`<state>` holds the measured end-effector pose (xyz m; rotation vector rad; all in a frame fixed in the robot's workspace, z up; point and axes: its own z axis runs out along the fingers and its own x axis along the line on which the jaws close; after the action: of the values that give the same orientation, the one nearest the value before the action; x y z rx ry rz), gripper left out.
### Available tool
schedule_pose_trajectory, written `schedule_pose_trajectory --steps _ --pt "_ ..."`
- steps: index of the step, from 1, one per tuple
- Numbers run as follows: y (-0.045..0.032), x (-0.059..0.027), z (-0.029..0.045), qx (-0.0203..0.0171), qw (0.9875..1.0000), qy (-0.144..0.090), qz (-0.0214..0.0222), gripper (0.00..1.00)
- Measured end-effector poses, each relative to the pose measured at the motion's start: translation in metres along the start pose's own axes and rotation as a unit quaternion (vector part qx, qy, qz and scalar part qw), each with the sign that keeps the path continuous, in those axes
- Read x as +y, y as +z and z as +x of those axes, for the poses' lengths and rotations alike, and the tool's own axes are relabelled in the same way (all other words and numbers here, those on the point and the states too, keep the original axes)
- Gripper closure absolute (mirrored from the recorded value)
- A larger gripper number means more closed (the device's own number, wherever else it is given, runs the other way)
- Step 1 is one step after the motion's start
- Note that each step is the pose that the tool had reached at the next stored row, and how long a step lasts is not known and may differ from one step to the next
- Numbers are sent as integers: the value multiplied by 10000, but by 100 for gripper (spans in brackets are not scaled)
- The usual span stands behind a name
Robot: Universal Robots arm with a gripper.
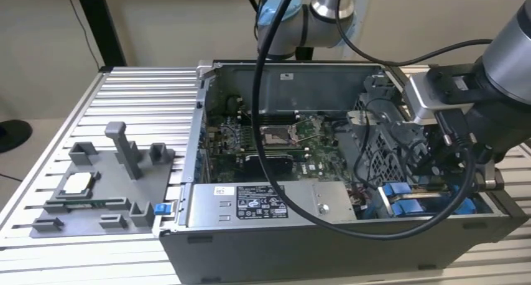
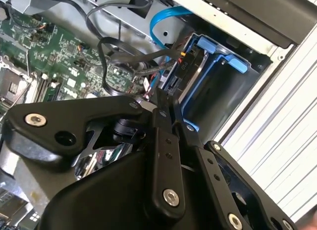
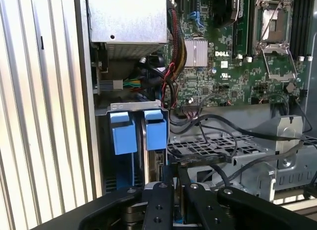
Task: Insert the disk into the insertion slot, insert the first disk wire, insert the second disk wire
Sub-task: 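Insert the second disk wire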
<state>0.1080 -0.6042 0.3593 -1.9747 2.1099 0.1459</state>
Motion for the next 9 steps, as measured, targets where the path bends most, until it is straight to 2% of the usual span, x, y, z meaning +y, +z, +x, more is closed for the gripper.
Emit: schedule_pose_trajectory --steps 5,8,9 --pt "60 7 12 62 10000 -15 39 100" --pt "89 9 20 71 9999 -31 96 100" --pt "96 10 21 69 9999 -39 127 100"
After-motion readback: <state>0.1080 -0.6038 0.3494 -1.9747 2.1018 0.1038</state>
